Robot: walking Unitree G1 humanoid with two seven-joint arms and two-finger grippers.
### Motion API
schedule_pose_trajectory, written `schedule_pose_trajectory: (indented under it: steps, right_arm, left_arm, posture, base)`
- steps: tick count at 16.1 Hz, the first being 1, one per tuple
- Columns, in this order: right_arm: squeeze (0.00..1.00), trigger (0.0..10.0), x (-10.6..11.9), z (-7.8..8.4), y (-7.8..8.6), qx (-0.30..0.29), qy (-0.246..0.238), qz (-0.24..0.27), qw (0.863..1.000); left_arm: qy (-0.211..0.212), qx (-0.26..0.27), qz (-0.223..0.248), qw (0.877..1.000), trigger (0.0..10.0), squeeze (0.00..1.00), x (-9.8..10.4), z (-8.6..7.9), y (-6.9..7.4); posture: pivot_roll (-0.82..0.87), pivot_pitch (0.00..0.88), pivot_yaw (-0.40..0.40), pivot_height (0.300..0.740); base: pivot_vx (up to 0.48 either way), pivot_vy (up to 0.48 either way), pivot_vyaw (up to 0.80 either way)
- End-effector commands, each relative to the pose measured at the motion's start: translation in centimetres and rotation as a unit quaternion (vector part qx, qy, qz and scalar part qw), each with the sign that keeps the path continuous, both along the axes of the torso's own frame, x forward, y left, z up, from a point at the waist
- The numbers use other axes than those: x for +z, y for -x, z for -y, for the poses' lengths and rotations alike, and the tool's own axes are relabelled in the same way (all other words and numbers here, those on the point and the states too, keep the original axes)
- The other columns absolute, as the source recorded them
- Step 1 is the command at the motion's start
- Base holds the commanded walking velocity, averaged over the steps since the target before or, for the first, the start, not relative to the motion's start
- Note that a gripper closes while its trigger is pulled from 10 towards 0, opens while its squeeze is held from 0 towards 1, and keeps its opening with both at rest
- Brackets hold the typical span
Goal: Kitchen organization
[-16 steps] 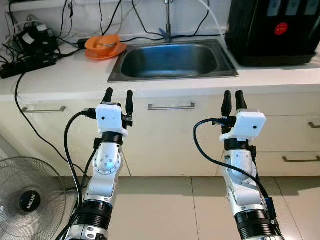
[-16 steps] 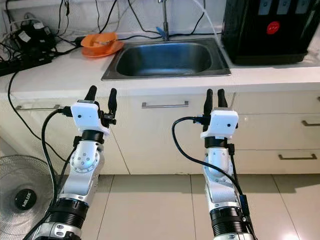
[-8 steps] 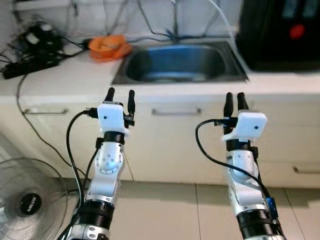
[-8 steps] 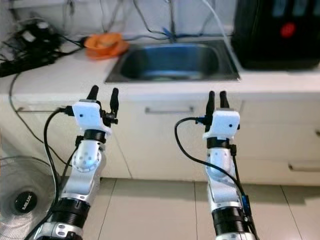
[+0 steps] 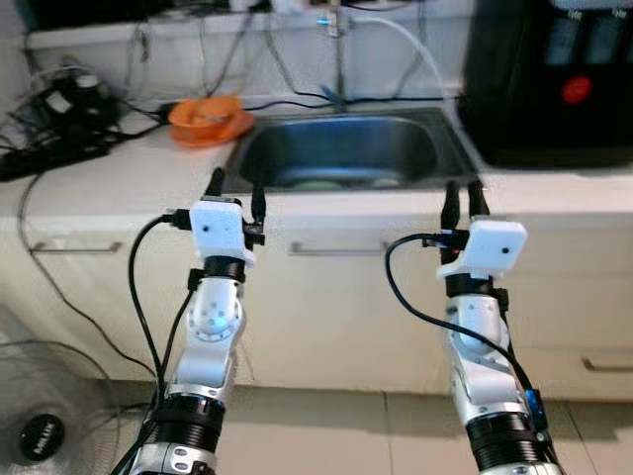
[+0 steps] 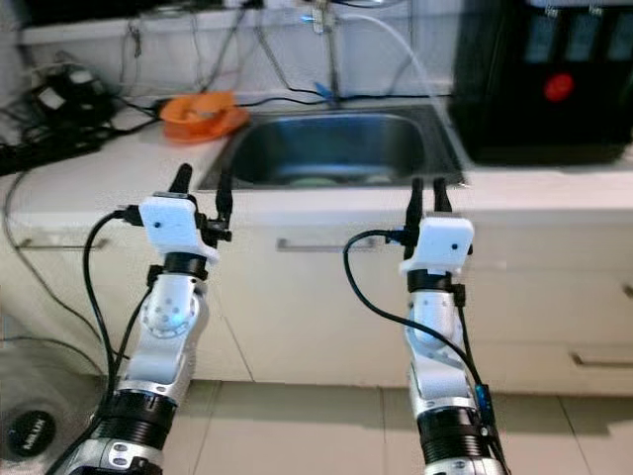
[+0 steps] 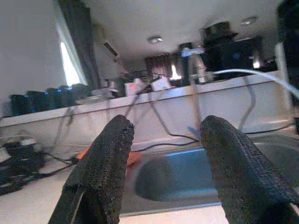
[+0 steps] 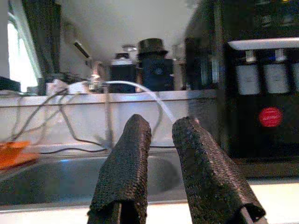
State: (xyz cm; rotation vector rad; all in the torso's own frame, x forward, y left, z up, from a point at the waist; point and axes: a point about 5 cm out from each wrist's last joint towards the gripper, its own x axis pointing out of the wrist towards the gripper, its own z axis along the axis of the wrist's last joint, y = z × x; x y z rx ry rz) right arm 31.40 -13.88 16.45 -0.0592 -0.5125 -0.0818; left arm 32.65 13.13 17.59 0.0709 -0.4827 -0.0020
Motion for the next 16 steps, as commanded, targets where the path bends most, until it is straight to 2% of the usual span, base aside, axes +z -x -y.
schedule_pose_trajectory:
  steps: [1, 16]
  right_arm:
    - [0.00, 10.0, 0.21, -0.63, -0.09, 0.010, -0.003, 0.000, 1.000]
    - [0.00, 10.0, 0.33, -0.59, -0.13, 0.011, -0.006, 0.000, 1.000]
  left_arm:
    - [0.001, 0.014, 0.003, 1.000, 10.0, 0.00, 0.29, -0.69, -0.12]
    - [0.001, 0.013, 0.001, 1.000, 10.0, 0.00, 0.33, -0.58, -0.06]
  posture:
    - [0.00, 0.002, 0.099, 0.740]
    - [0.00, 0.009, 0.095, 0.740]
  base:
    - [0.439, 0.000, 0.00]
    - [0.436, 0.000, 0.00]
